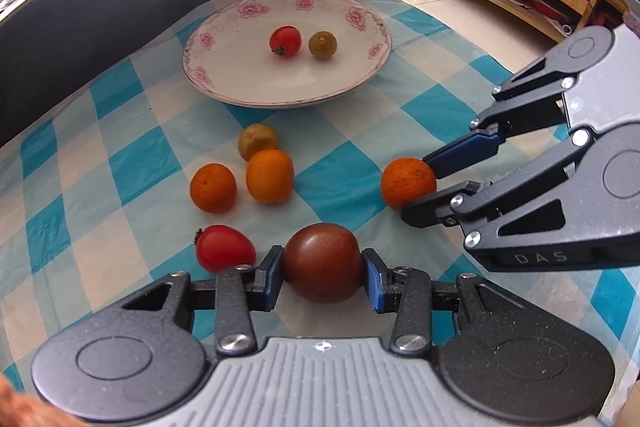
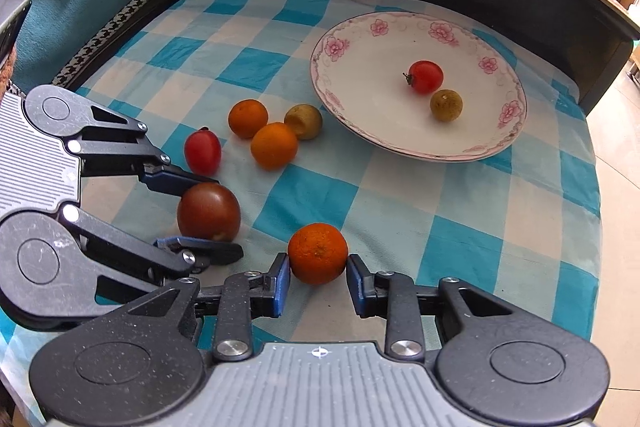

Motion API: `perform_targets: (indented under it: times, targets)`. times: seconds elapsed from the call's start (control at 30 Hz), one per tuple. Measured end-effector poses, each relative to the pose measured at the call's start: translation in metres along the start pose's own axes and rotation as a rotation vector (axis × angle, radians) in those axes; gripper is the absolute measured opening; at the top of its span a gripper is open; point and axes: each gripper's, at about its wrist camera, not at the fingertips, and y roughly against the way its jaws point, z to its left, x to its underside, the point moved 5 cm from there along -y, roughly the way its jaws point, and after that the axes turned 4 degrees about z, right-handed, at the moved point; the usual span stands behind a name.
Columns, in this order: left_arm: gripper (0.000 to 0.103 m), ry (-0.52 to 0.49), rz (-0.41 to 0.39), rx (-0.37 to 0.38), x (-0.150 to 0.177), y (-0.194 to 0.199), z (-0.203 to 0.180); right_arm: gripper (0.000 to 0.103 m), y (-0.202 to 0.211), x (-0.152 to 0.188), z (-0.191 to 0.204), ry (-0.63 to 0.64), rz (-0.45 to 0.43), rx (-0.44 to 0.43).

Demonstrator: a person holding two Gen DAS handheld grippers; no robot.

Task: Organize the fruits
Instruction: 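Grasp the dark brown tomato with the left gripper while the right gripper grasps an orange, then carry both fruits over the white plate and lower them inside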

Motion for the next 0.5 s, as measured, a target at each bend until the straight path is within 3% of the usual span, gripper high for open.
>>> perform_targets:
  times: [0.5]
  targets:
    - [0.050,0.034,-0.016,-0.056,-0.020,0.001,-0.002,0.025,0.006,-0.001,-0.012,-0.065,-0.015,0.052]
